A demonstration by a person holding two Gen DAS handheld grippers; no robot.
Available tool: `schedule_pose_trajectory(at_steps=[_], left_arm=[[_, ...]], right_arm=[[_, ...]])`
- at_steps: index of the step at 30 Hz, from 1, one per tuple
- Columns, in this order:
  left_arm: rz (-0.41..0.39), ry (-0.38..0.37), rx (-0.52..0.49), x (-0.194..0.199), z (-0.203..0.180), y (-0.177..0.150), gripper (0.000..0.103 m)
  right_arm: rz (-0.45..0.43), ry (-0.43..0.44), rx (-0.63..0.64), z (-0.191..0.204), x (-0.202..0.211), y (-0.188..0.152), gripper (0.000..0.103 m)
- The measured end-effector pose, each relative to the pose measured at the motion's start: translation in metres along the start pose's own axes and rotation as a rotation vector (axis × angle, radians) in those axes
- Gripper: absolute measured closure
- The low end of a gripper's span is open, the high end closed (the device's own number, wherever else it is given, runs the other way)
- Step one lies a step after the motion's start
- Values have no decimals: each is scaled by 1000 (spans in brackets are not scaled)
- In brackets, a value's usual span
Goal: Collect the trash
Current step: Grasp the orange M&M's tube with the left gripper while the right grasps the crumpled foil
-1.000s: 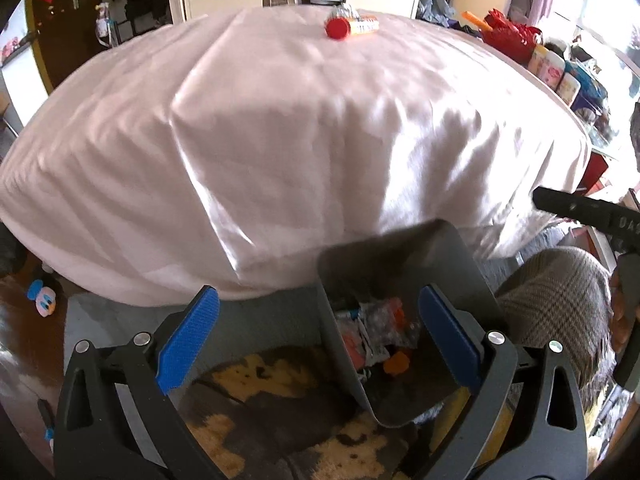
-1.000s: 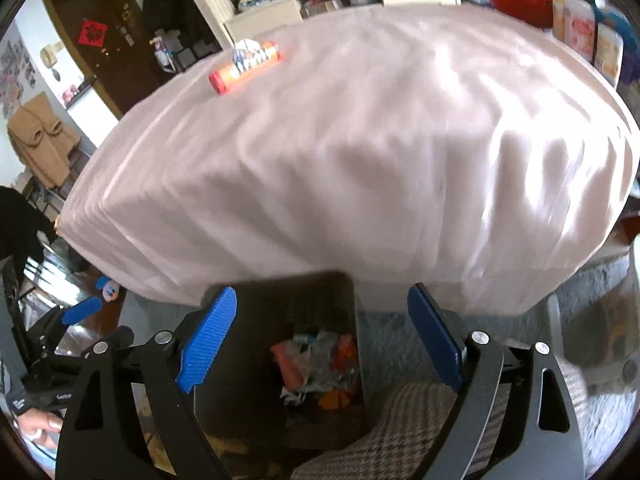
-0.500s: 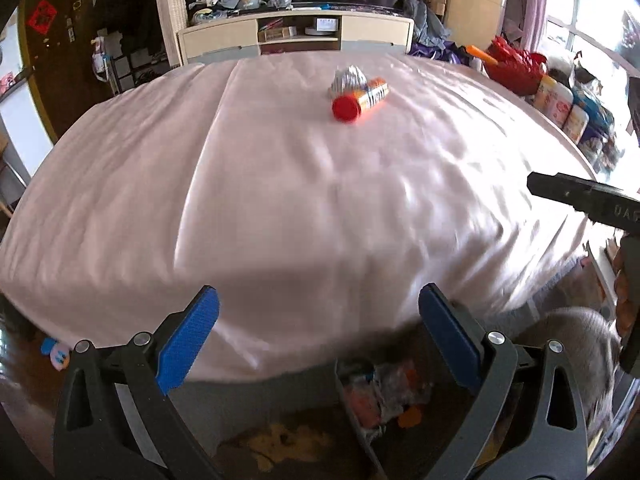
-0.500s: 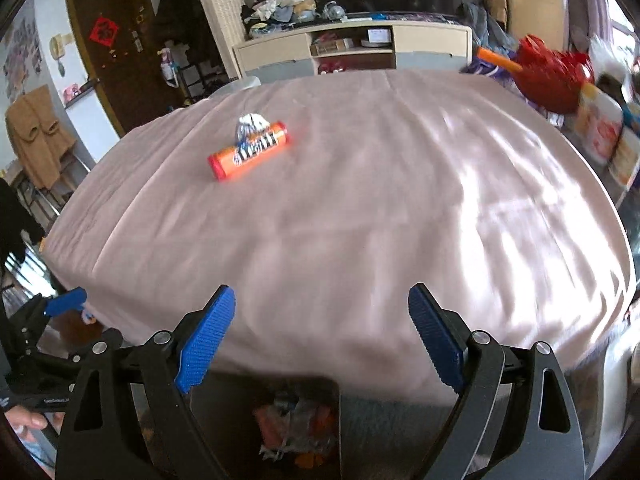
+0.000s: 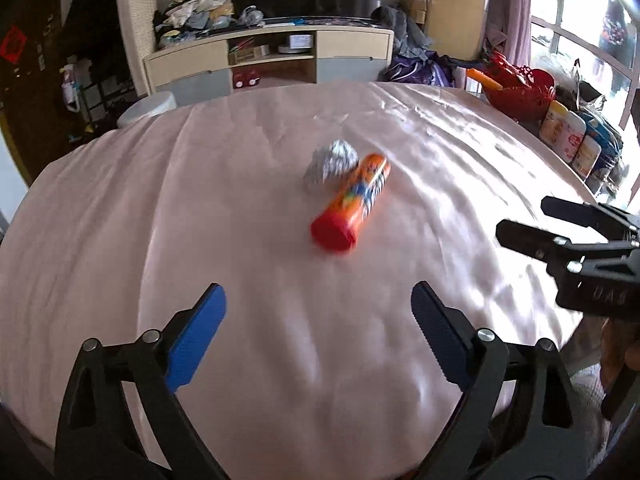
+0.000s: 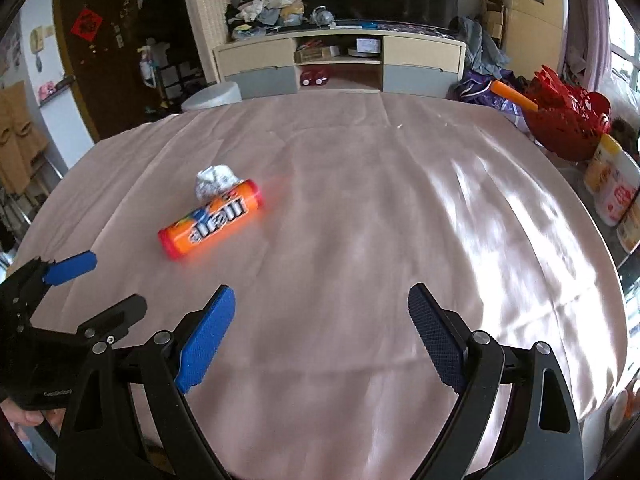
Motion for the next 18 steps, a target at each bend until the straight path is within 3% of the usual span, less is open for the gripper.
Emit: schedule_pose_trajectory(at_steps=[5,12,16,18], left_arm=[[15,-26,-41,-24,-7,20,30],[21,-72,-89,-48,-13,30,38],[59,-131,-112,-58,-22,25,69],[58,-131,-129,-58,-23,23,69]], right_arm=[[5,3,-49,-10,-17,11,14],[21,2,-86,-22,-35,22,14],[22,4,-97,-24,-44,29,14],[21,10,-96,-22,-46,32,14]])
Point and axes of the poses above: each gripper's, at about its wrist camera, not at the fingertips, and x roughly against the way its jaws point, z to its left, y to its top, the point moved 8 cm from there along -x, roughly the way its jaws point, and after that the axes turned 1 degree about z, right-handed, at the moved point
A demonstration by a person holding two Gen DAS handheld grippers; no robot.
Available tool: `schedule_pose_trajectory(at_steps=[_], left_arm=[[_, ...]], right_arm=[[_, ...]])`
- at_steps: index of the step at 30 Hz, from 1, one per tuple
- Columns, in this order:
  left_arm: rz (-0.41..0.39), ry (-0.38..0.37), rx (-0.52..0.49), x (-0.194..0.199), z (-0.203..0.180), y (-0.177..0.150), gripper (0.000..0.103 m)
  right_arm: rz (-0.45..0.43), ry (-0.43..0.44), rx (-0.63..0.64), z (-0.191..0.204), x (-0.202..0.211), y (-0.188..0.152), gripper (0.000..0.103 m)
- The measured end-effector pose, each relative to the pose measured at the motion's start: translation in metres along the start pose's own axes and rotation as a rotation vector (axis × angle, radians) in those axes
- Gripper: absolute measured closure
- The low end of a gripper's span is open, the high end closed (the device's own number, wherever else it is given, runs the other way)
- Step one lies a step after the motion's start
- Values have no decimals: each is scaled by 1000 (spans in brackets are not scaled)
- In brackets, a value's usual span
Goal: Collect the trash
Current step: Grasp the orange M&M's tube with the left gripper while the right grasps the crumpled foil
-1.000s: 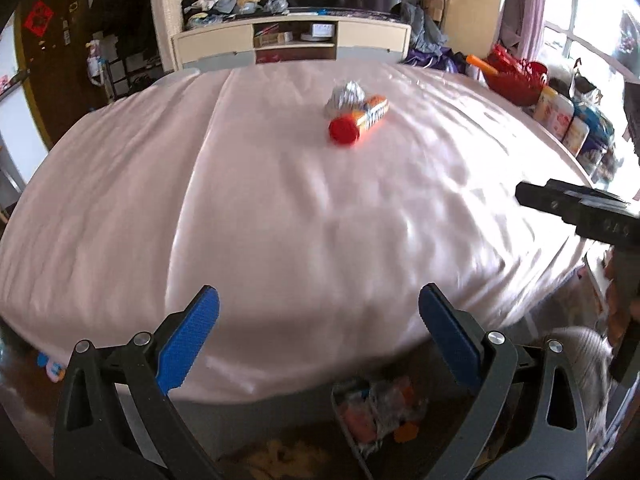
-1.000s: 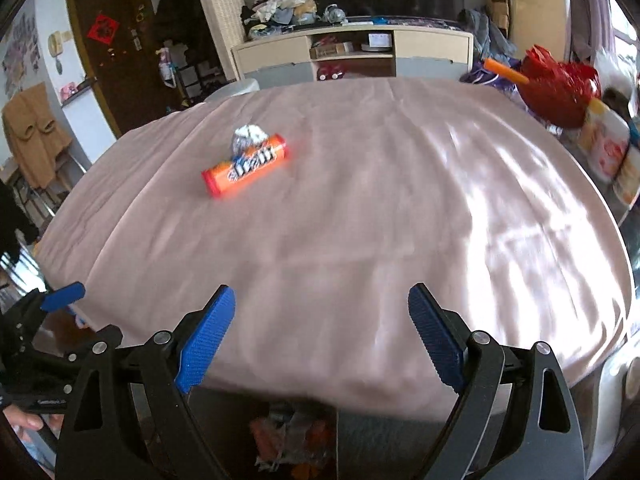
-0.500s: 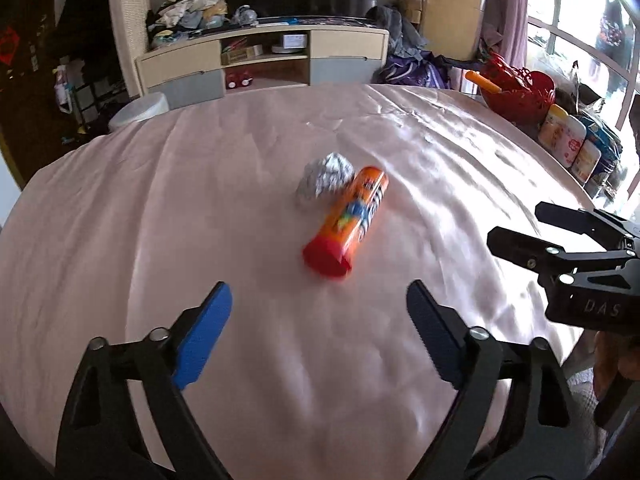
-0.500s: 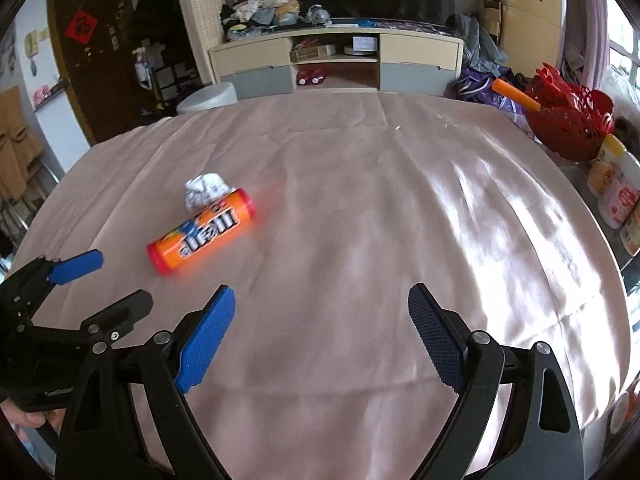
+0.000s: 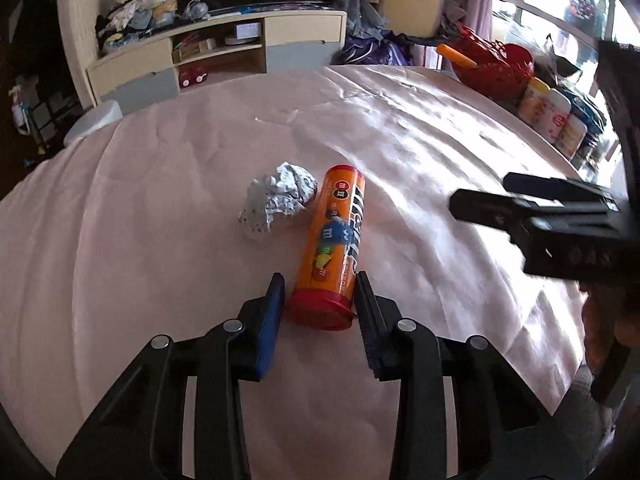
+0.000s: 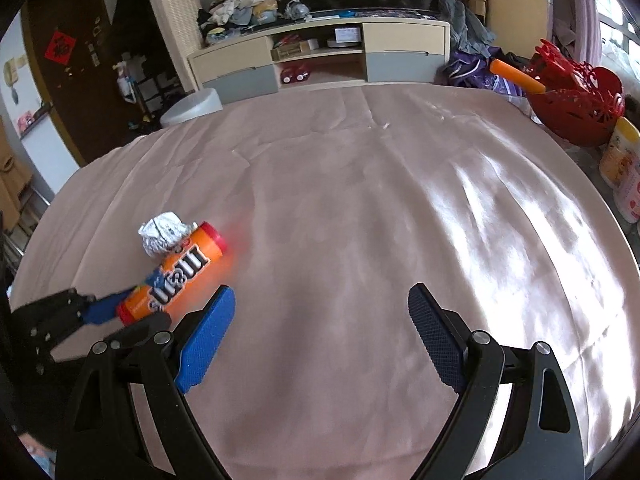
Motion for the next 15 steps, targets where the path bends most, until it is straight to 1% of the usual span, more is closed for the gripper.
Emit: schedule_pose_trajectory(at_steps=[4,11,15], left_arm=[[9,-9,-15,10,3,-11,71],[-1,2,9,41,27,-31,71],[6,-25,7,56,31,-41,72]], right_arm=[[-9,28,13,16,-5,8,14],[-23,72,71,55,-13,26,14],[-12,105,96,80,-20,34,14]])
Point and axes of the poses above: each gripper's, at about its wrist camera, not at the fingertips, and x roughly against the way its jaws point, z to its left, y to its top, the point moved 8 cm from there along -x, roughly the way its jaws point, and after that the axes turned 1 degree about z, right-handed, at the moved point
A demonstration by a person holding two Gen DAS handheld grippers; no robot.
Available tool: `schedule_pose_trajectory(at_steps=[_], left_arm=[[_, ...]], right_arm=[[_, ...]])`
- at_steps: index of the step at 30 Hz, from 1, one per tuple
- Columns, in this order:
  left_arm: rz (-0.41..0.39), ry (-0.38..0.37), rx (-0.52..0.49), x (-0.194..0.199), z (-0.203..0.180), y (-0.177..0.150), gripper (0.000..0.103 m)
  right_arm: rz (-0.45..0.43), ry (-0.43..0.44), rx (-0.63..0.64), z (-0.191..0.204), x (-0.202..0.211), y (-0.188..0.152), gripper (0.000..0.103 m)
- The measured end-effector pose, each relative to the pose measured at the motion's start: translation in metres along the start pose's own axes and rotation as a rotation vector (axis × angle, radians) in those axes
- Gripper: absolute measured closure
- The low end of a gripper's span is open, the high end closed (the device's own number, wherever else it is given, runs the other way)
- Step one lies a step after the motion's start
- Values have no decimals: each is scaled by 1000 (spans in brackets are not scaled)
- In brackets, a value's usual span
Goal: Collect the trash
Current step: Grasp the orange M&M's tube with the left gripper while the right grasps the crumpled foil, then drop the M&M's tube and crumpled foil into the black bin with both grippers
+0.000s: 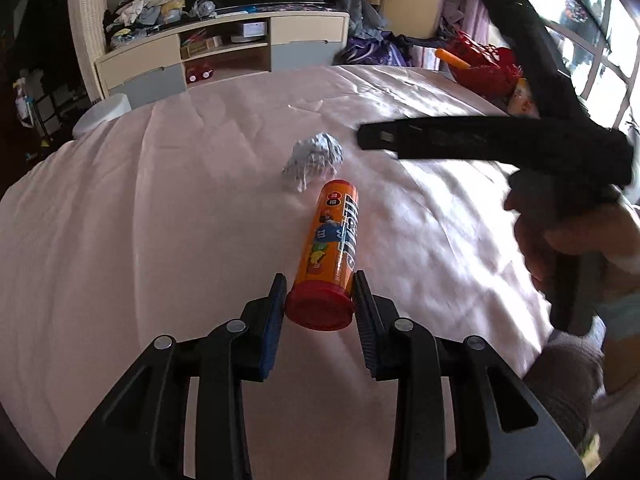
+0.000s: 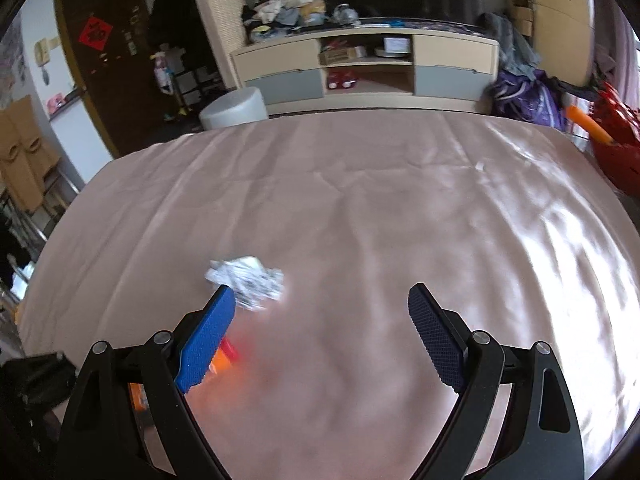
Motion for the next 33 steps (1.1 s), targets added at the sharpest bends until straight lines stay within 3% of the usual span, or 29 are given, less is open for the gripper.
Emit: schedule_pose_trajectory(at_steps=[9,11,15,19,27,33], left_arm=[[7,-8,29,14,19,-18,72],[24,-15,40,13,23,-22,72],[54,-13,48,17,26,-23,72],[83,-8,82,23,31,-25,72],[115,-12,133,21,31,-32,72],[86,-17,158,27,17,-42,72]], right_arm=[[51,24,68,46,-30,6,18],[79,34,71,52,-37,2,28],[139,49,87,60,-48,-4,62],[171,61,92,61,-45,-7,74],[126,101,52,40,-13,-11,75],[16,124,28,14,51,-25,75]])
Point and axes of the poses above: each gripper's, at about its wrist camera, not at the fingertips, and x roughly against the way its jaws point, z to its left, y to its top, the point moved 8 cm from there along -x, roughly the way its jaws point, and after that the axes turned 1 degree about z, right-handed, at the moved point
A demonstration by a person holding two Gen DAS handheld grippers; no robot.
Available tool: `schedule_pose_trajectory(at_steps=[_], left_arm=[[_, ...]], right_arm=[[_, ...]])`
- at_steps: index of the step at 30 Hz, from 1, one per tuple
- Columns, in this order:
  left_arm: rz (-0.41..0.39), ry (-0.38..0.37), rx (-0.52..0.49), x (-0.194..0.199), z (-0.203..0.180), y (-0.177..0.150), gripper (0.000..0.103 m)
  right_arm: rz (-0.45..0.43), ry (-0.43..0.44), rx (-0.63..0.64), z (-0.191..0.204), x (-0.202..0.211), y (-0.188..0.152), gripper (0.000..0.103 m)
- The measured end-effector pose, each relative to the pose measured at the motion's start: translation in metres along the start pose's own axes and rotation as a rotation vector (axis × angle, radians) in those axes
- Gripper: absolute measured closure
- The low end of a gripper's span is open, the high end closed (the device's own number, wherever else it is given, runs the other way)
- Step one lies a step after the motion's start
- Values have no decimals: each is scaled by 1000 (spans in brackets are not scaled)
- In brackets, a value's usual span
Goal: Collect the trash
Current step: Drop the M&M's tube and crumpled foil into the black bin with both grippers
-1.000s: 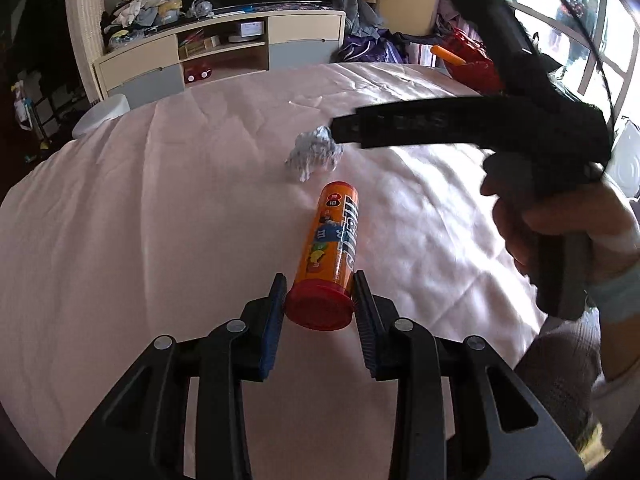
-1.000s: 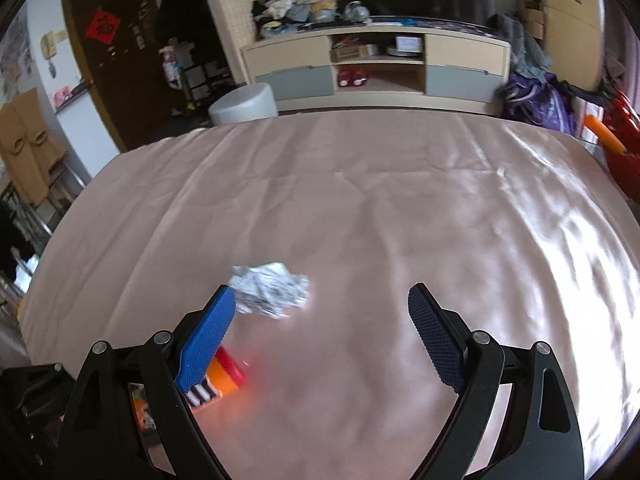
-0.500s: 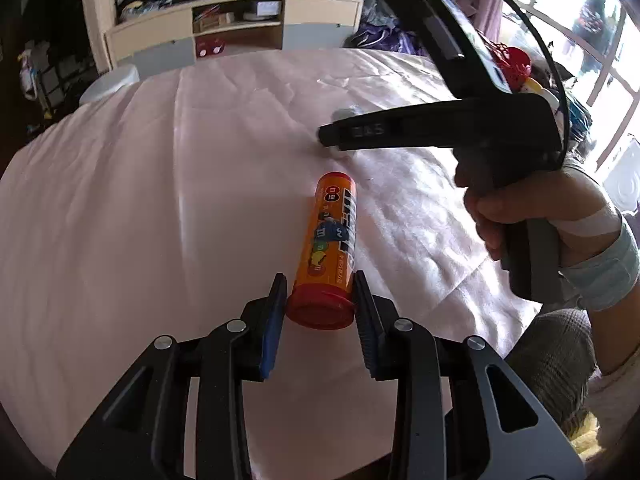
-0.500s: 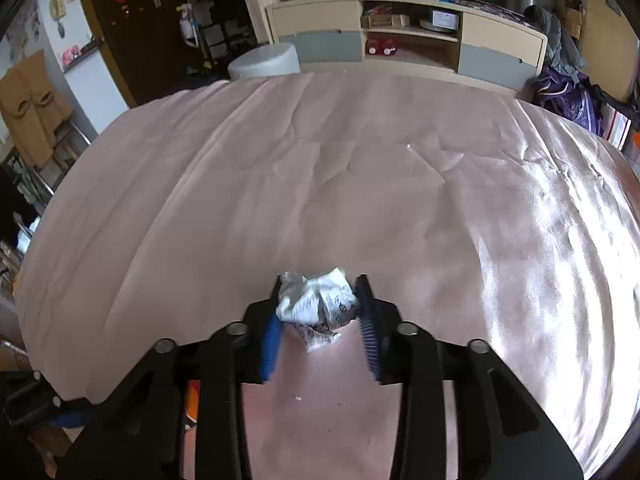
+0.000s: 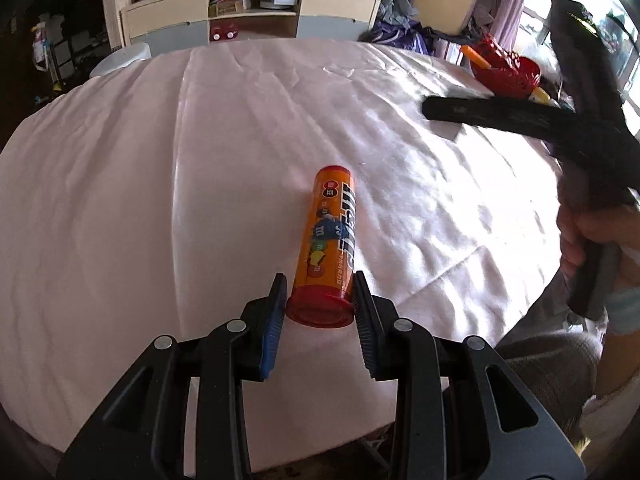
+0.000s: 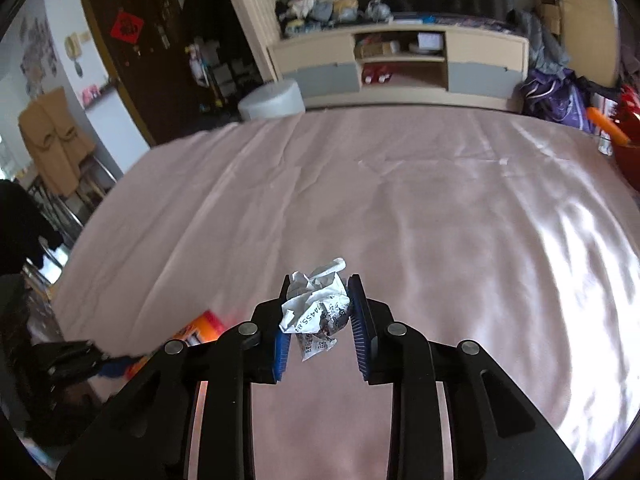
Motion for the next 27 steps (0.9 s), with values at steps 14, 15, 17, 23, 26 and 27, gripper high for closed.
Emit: schedule_pose_trajectory(at_steps=[14,15,17,23,26,27], left_arm=[[-97,2,14,71,-77,-87,72],[-93,-1,21,74,-84,-98,72],[-80,-17,28,77,-97,-119,72],[-12,-31,42,61,-121,-177,72],[2,5,72,48,-122,-197,72],[7,15,85,43,-122,-202,72]], right_arm=[[-31,-6,27,-9,123,-126,75],[-16,2,12,-10,125,-142,75],[4,4,-5,-10,125,-164,75],[58,-49,-55,-20,114,-228,75],[94,-26,-88,-22,103,-250,75],[102,-27,-90,-22,101,-256,75]])
Point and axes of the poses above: each gripper's, at about its wrist camera, not at the fingertips, and x roughly against the way its jaws point, z to its left, y to its top, the point moved 8 cm from there along -x, roughly the way its jaws point, and after that the axes turned 1 degree about z, right-handed, at the moved point
